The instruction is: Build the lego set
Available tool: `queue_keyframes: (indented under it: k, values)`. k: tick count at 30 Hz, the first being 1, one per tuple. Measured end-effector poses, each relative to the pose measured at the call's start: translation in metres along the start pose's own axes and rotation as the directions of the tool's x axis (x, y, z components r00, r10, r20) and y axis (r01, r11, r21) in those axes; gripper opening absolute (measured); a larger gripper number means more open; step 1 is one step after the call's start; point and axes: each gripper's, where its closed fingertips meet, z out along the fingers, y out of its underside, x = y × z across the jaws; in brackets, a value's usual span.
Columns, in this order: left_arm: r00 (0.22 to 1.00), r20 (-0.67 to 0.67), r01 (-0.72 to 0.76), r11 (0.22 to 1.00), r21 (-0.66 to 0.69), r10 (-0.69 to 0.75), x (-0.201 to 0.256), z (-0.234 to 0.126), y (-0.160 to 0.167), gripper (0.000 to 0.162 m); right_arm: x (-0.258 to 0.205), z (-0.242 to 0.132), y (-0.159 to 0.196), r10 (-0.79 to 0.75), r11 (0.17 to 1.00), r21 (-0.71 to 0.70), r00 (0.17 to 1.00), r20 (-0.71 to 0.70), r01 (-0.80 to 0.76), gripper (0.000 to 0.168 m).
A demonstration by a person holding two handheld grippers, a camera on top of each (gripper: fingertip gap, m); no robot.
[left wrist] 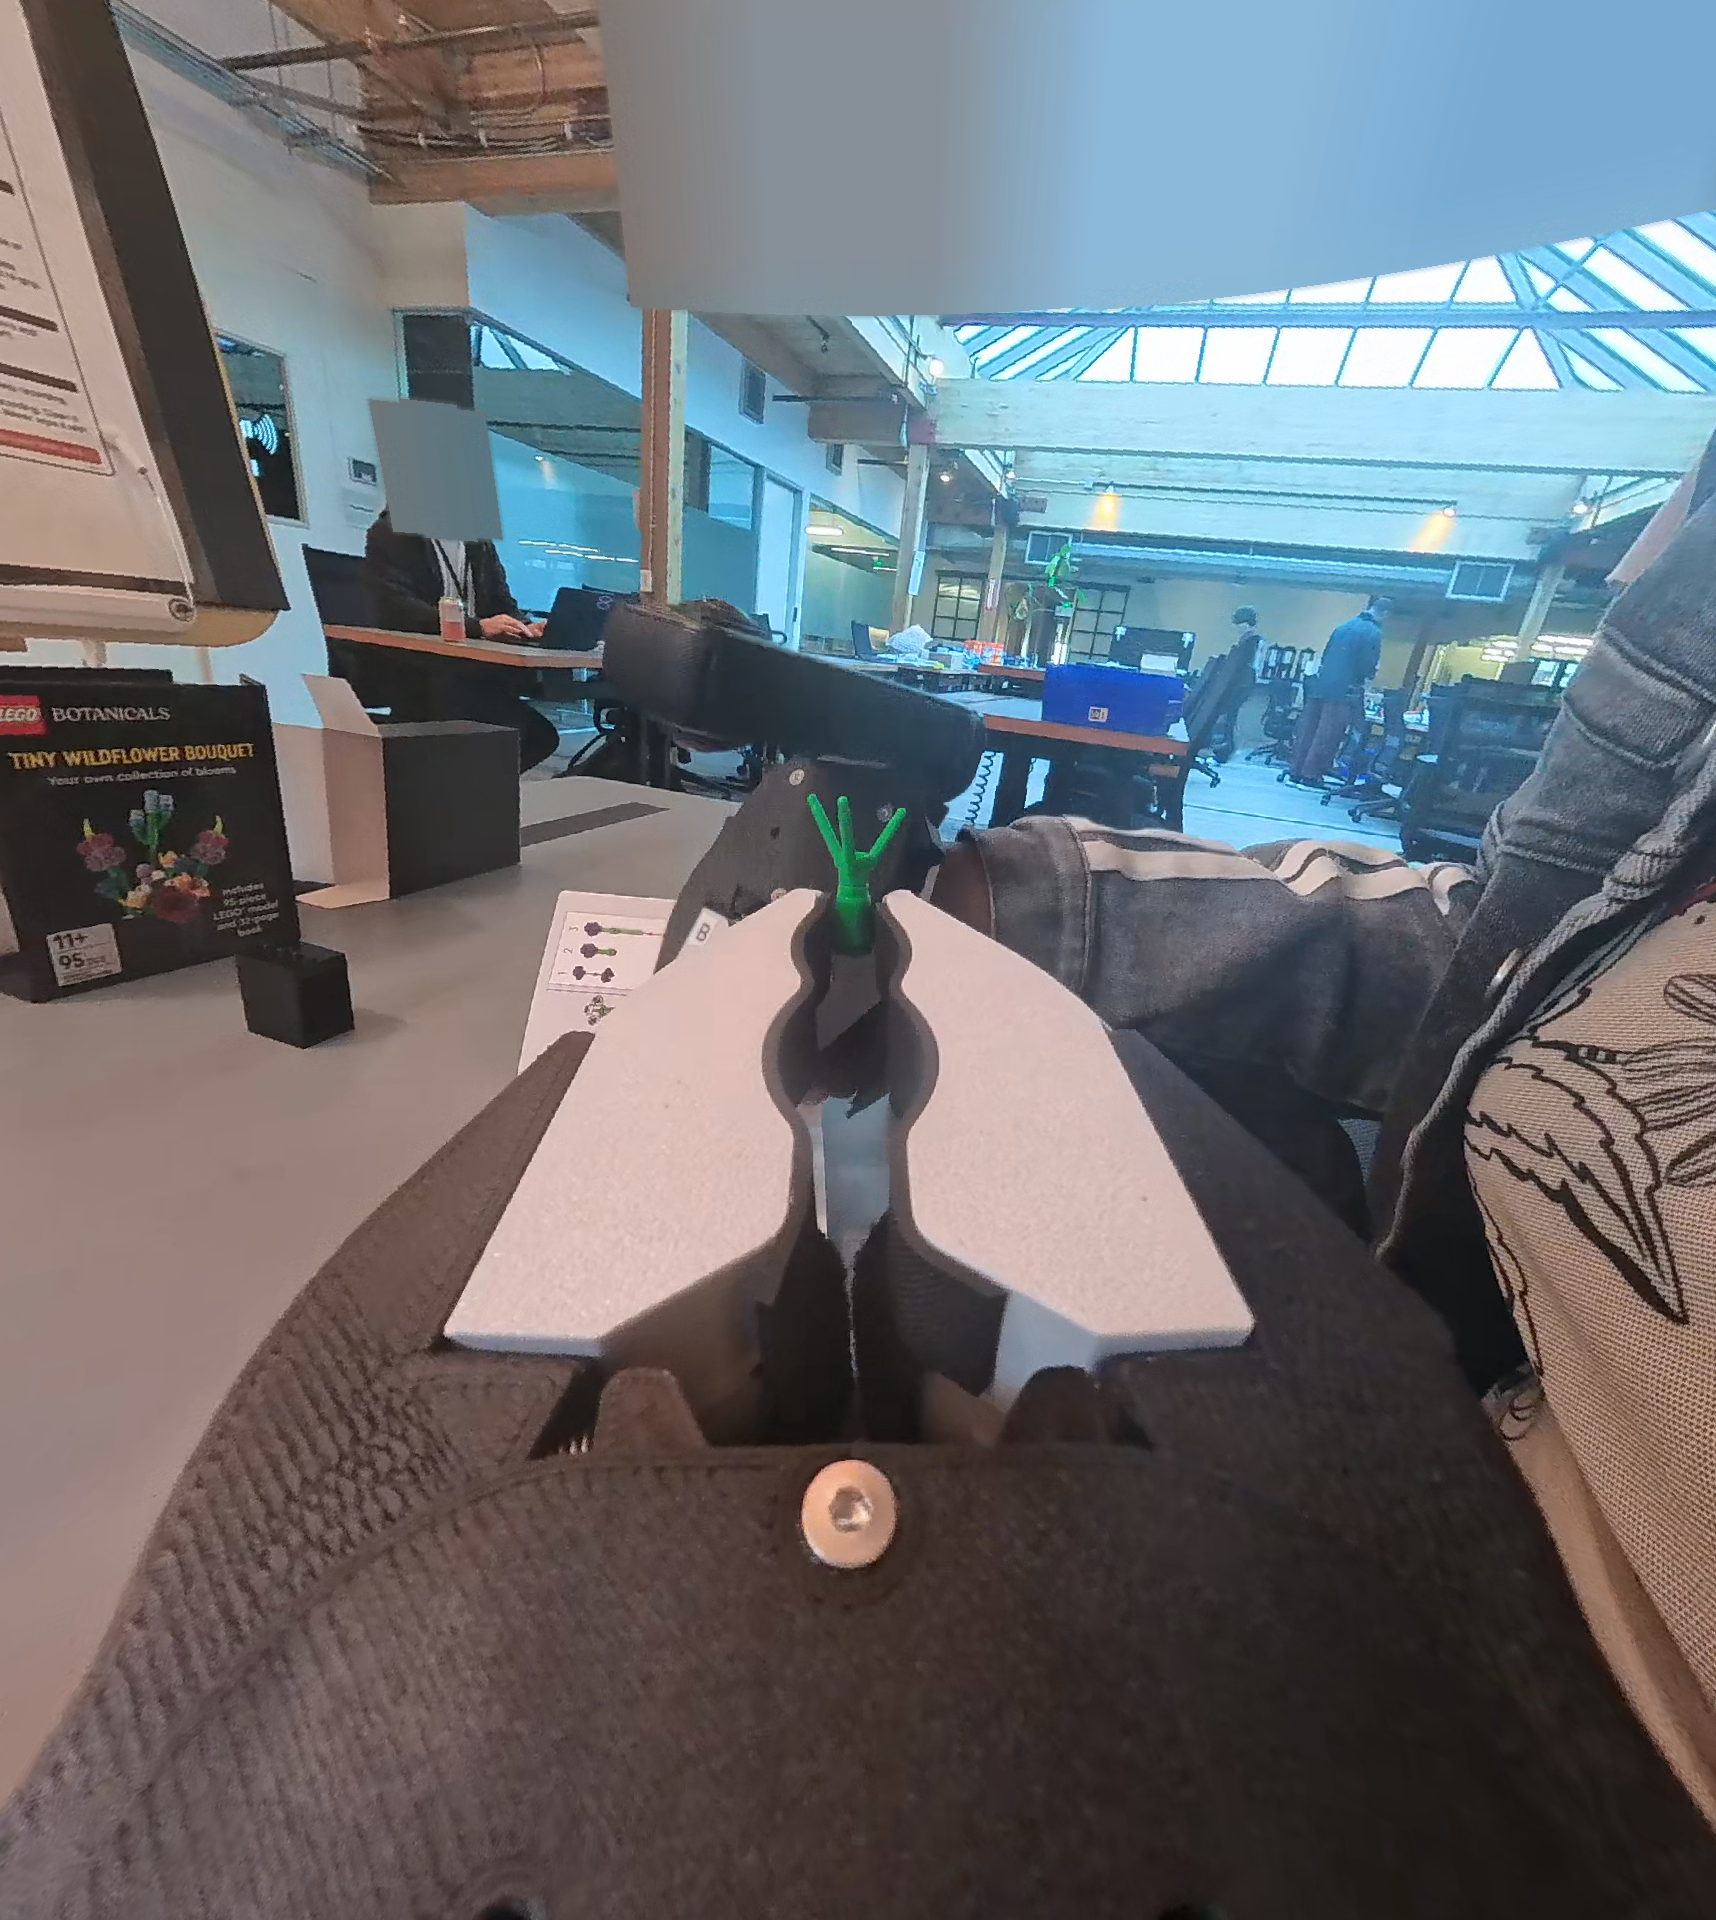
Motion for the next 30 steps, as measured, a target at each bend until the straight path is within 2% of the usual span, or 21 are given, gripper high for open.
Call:
queue_keyframes:
  k: [5,7,8,11,14,16,21,23,26,28,30]
  values:
    - [1.0,0.006,0.001,1.0,-0.014,-0.001,-0.001,0.001,0.002,0.007,0.001,-0.002,-0.001,0.008,0.999,0.035,1.0,0.002,-0.008,0.006]
    - [1.0,0.016,0.009,1.0,-0.028,-0.009,-0.003,0.003,0.003,0.007,-0.001,-0.012,-0.01,0.05,0.991,0.119,0.998,0.047,-0.056,0.006]
    - [1.0,0.021,0.015,0.999,-0.038,-0.015,-0.004,0.004,0.005,0.008,-0.006,-0.023,-0.02,0.069,0.975,0.204,0.992,0.103,-0.089,0.006]
    - [0.999,0.032,0.045,0.995,-0.084,-0.042,-0.007,0.008,0.01,0.008,-0.024,-0.075,-0.057,0.086,0.833,0.494,0.941,0.328,-0.248,0.006]
    - [0.996,0.063,0.069,0.991,-0.114,-0.062,-0.012,0.011,0.013,0.008,-0.039,-0.123,-0.077,0.049,0.644,0.652,0.873,0.486,-0.399,0.005]
    - [0.99,0.135,0.064,0.988,-0.142,-0.045,-0.02,0.012,0.016,0.007,-0.05,-0.135,-0.081,0.036,0.58,0.692,0.863,0.505,-0.429,0.005]
    - [0.959,0.264,-0.041,0.968,-0.246,0.108,-0.025,0.019,0.024,0.008,-0.065,-0.135,-0.082,0.066,0.485,0.791,0.917,0.393,-0.374,0.005]
    - [0.95,0.275,-0.069,0.96,-0.273,0.147,-0.022,0.024,0.023,0.008,-0.058,-0.142,-0.079,0.102,0.378,0.795,0.875,0.474,-0.475,0.005]
    - [0.948,0.263,-0.093,0.943,-0.319,0.182,-0.015,0.033,0.021,0.008,-0.046,-0.156,-0.072,0.094,0.209,0.733,0.759,0.644,-0.648,0.005]
    - [0.945,0.254,-0.111,0.934,-0.34,0.205,-0.012,0.039,0.018,0.008,-0.044,-0.158,-0.069,0.085,0.178,0.7,0.719,0.689,-0.692,0.005]
    - [0.944,0.242,-0.129,0.927,-0.352,0.224,-0.009,0.044,0.016,0.008,-0.043,-0.155,-0.067,0.103,0.19,0.715,0.738,0.667,-0.673,0.005]
